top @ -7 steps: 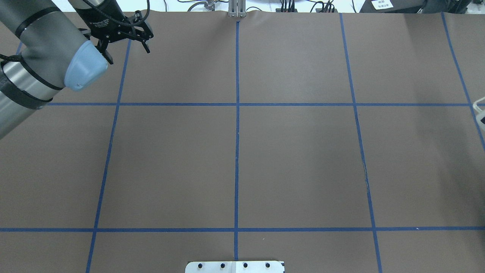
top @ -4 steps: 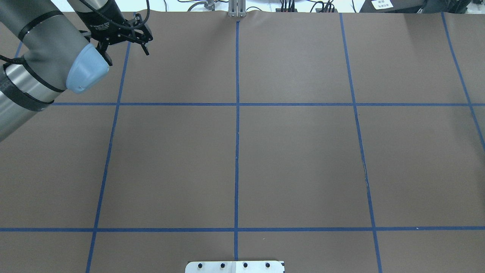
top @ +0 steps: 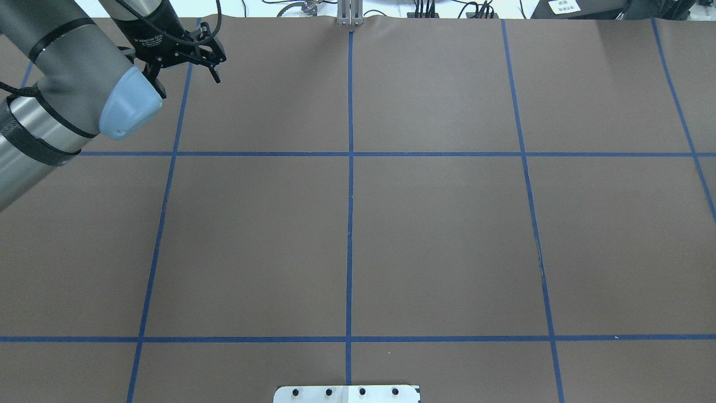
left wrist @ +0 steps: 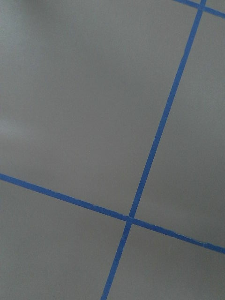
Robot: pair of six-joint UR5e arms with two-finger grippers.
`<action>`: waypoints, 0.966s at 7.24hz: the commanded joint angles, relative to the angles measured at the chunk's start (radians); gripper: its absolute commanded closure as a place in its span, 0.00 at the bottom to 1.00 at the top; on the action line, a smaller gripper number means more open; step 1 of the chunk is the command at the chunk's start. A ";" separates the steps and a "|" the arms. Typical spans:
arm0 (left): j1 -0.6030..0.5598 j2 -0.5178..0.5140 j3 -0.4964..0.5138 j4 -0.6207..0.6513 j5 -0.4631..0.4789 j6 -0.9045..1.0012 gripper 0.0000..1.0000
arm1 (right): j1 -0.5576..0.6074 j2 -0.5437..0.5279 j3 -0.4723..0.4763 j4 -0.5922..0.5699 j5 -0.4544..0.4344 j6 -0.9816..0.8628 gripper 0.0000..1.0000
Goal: Left arm hands cup to right arm to dump lemon
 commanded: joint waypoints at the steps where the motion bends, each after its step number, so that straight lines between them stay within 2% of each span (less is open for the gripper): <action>1: 0.001 -0.001 -0.001 -0.001 0.014 0.000 0.00 | 0.087 0.024 -0.055 0.001 0.098 0.160 1.00; 7: 0.000 -0.011 -0.012 -0.001 0.015 -0.011 0.00 | 0.122 0.091 -0.133 0.001 0.139 0.458 1.00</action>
